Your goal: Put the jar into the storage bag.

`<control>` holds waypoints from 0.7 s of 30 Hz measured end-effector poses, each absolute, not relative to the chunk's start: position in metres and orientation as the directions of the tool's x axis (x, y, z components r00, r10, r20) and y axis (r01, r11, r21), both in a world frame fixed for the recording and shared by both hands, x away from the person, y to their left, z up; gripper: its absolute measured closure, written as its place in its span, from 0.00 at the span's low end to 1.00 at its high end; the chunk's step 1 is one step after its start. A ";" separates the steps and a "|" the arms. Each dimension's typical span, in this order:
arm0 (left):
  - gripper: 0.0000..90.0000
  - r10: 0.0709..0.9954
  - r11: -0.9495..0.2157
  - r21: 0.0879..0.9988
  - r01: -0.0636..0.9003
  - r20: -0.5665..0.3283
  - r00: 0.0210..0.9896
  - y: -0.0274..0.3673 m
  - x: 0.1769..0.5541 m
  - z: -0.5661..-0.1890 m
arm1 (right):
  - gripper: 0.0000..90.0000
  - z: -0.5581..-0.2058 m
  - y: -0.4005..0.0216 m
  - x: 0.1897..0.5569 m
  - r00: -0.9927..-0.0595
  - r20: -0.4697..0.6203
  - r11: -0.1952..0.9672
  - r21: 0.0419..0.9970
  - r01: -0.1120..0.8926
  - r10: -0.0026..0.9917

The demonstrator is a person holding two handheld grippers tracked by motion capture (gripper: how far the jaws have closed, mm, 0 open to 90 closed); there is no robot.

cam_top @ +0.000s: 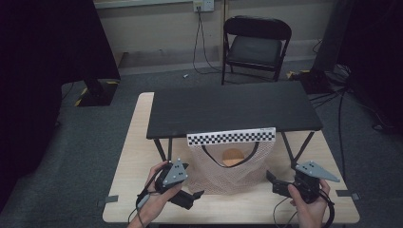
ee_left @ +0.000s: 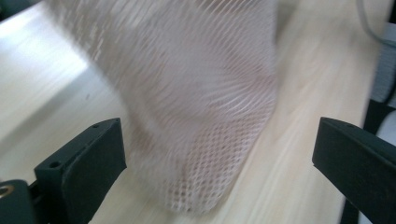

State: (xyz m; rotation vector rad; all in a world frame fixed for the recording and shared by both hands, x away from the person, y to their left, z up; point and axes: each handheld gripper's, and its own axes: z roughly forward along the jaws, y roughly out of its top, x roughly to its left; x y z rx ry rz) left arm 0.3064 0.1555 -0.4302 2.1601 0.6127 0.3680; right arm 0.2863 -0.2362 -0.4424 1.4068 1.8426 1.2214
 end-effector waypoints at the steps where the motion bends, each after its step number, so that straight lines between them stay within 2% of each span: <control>1: 0.03 0.561 -0.528 0.787 0.319 0.042 0.827 0.158 0.308 -0.436 | 0.04 -0.445 -0.238 0.287 -0.321 0.113 0.058 0.876 0.479 0.940; 12: 0.04 0.624 -0.542 0.740 0.399 0.035 0.781 0.163 0.316 -0.475 | 0.05 -0.471 -0.251 0.295 -0.260 0.067 0.083 0.848 0.524 0.963; 13: 0.04 0.633 -0.543 0.741 0.394 0.053 0.772 0.163 0.317 -0.479 | 0.05 -0.473 -0.252 0.296 -0.255 0.072 0.077 0.845 0.529 0.964; 16: 0.05 0.663 -0.515 0.736 0.439 0.017 0.749 0.164 0.322 -0.485 | 0.05 -0.480 -0.255 0.297 -0.248 0.072 0.078 0.832 0.549 0.966; 21: 0.04 0.680 -0.523 0.713 0.468 0.017 0.733 0.166 0.323 -0.492 | 0.06 -0.493 -0.259 0.302 -0.224 0.091 0.059 0.810 0.583 0.970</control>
